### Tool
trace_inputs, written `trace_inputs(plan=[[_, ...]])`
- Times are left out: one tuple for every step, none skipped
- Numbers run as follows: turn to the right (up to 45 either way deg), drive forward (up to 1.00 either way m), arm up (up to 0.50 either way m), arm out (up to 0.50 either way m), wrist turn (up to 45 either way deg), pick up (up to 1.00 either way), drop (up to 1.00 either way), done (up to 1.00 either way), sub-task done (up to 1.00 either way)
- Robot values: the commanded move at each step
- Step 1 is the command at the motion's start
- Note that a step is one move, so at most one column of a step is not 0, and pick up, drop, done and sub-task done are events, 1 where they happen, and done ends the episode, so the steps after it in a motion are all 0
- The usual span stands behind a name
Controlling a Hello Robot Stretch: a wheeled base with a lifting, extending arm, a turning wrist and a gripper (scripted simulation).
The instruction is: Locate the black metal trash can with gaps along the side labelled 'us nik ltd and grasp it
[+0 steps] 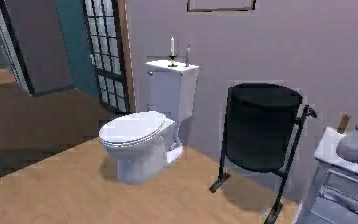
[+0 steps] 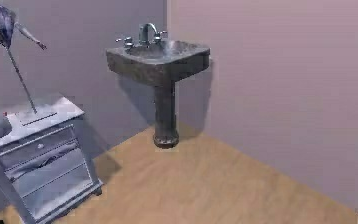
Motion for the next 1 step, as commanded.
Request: trace_inputs(plan=[[-30.0, 0.0, 0.0, 0.0, 0.0, 0.0, 0.0, 0.0, 0.0]])
